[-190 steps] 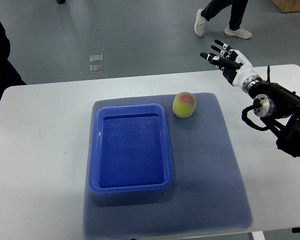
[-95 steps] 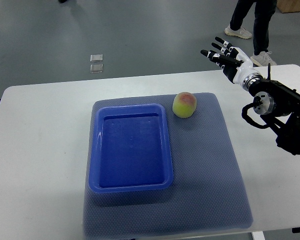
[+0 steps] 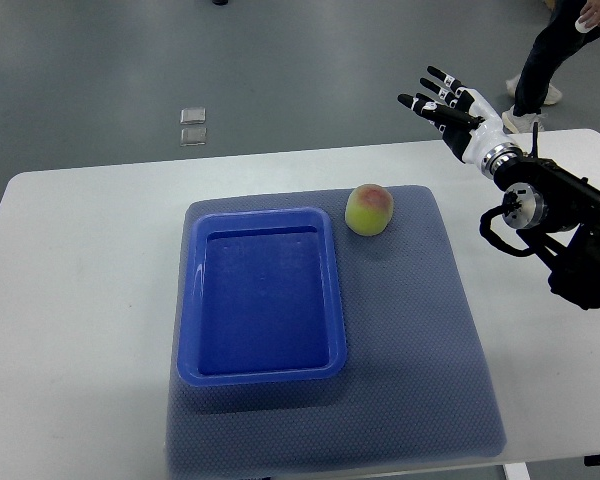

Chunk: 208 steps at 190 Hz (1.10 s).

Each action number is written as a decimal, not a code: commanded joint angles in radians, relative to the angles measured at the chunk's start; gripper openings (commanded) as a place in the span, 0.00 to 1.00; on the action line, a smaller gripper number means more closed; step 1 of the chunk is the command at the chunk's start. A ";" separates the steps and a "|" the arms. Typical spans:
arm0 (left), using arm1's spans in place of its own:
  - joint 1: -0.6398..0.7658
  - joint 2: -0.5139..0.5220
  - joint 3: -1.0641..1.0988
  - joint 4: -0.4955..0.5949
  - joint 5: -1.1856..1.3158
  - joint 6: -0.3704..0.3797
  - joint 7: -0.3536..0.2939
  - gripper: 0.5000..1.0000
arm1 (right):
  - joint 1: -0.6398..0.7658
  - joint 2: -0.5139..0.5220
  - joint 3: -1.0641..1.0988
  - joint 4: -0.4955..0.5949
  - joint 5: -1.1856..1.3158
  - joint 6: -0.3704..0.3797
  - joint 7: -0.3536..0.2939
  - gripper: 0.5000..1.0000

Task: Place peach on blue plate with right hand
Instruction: 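Move the right hand toward the peach and lower around it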

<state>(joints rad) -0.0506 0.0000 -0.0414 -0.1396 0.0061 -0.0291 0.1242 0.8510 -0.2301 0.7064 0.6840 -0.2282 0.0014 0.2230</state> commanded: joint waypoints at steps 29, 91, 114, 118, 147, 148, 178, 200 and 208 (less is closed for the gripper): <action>0.000 0.000 0.000 0.000 0.000 0.000 0.000 1.00 | 0.011 -0.011 -0.019 -0.001 -0.013 0.006 -0.001 0.86; 0.000 0.000 0.000 0.000 0.000 0.000 0.000 1.00 | 0.051 -0.009 -0.082 -0.001 -0.091 0.038 -0.004 0.86; 0.000 0.000 0.000 0.000 0.000 0.000 0.000 1.00 | 0.102 -0.014 -0.191 -0.003 -0.120 0.069 -0.010 0.86; 0.000 0.000 0.000 0.000 0.000 0.000 0.000 1.00 | 0.112 -0.017 -0.219 -0.003 -0.131 0.077 -0.010 0.86; 0.000 0.000 0.000 0.000 0.000 0.000 0.000 1.00 | 0.203 -0.054 -0.415 -0.003 -0.261 0.150 -0.007 0.85; 0.000 0.000 0.000 0.000 0.000 0.000 0.000 1.00 | 0.203 -0.054 -0.415 -0.003 -0.261 0.150 -0.007 0.85; 0.000 0.000 0.002 0.003 0.000 0.000 0.000 1.00 | 0.289 -0.058 -0.556 -0.003 -0.379 0.207 -0.004 0.85; 0.000 0.000 0.002 0.005 0.000 0.000 0.000 1.00 | 0.342 -0.055 -0.674 -0.003 -0.487 0.220 -0.002 0.85; 0.000 0.000 0.002 0.005 0.000 0.000 0.000 1.00 | 0.361 -0.051 -0.720 -0.003 -0.531 0.220 -0.002 0.85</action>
<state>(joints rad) -0.0507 0.0000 -0.0400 -0.1357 0.0061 -0.0292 0.1242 1.1737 -0.2874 0.0781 0.6813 -0.6733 0.2157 0.2207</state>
